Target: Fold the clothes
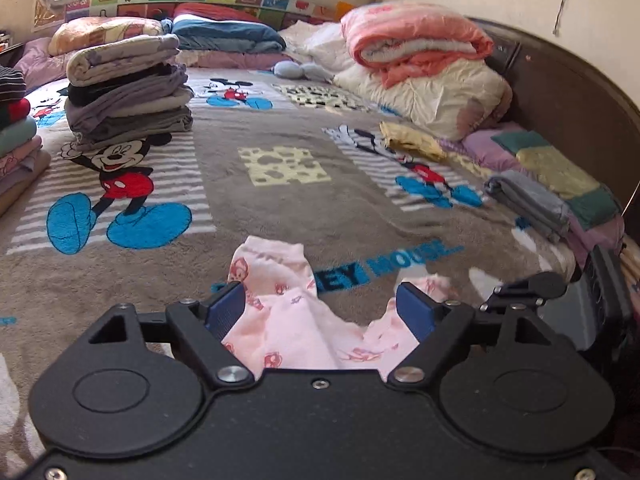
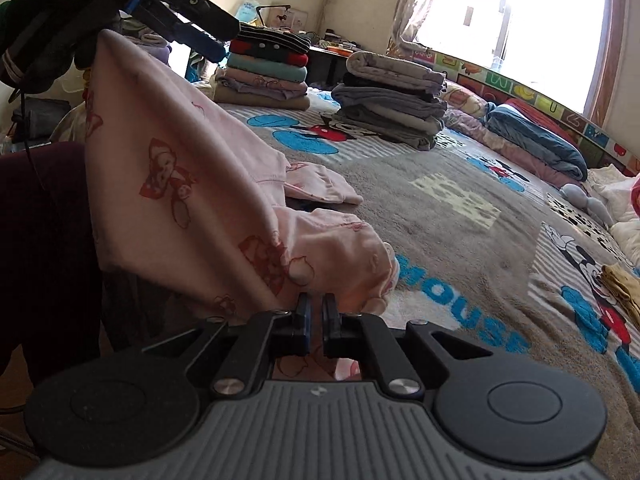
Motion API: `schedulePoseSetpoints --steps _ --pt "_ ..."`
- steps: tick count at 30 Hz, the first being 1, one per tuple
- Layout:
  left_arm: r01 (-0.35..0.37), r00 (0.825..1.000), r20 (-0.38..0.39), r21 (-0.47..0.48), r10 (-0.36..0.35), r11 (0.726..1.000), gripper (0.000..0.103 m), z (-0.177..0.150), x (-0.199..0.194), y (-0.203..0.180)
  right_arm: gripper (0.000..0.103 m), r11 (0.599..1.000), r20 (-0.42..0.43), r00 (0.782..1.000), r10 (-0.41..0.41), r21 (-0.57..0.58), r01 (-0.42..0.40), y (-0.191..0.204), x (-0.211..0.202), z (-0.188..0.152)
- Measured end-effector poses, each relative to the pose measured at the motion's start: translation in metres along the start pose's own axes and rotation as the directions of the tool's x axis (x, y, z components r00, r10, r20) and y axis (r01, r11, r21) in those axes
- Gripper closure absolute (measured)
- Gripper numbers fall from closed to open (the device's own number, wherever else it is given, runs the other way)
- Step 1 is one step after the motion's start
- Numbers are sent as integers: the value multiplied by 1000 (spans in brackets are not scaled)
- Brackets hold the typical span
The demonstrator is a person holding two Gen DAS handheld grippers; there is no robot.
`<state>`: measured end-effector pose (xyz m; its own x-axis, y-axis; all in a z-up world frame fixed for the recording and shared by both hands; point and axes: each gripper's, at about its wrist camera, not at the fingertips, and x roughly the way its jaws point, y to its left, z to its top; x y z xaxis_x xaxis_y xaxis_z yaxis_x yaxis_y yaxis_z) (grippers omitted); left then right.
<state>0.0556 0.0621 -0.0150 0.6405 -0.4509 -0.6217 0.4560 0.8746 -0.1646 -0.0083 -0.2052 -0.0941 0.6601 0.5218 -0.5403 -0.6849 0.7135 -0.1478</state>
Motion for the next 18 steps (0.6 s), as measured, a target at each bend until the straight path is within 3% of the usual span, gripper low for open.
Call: schedulePoseSetpoints --steps 2,5,7,10,15,18 --pt "-4 1000 -27 9 5 1000 20 -3 3 1 95 998 21 1000 19 58 -20 -9 -4 0" --pt "9 1000 -7 -69 -9 998 8 -5 -4 13 76 989 86 995 43 138 -54 -20 -16 1" --pt "9 1000 23 -120 -6 993 0 -4 -13 23 53 984 131 991 38 166 -60 -27 -21 2" --pt "-14 999 47 -136 20 991 0 2 -29 31 47 980 161 987 19 194 -50 -35 -20 6" --pt "-62 998 27 33 61 998 0 28 -45 21 41 937 159 986 58 332 -109 -59 -4 3" --pt "-40 997 -59 172 51 984 0 41 -28 5 40 896 171 981 93 415 -158 -74 5 -1"
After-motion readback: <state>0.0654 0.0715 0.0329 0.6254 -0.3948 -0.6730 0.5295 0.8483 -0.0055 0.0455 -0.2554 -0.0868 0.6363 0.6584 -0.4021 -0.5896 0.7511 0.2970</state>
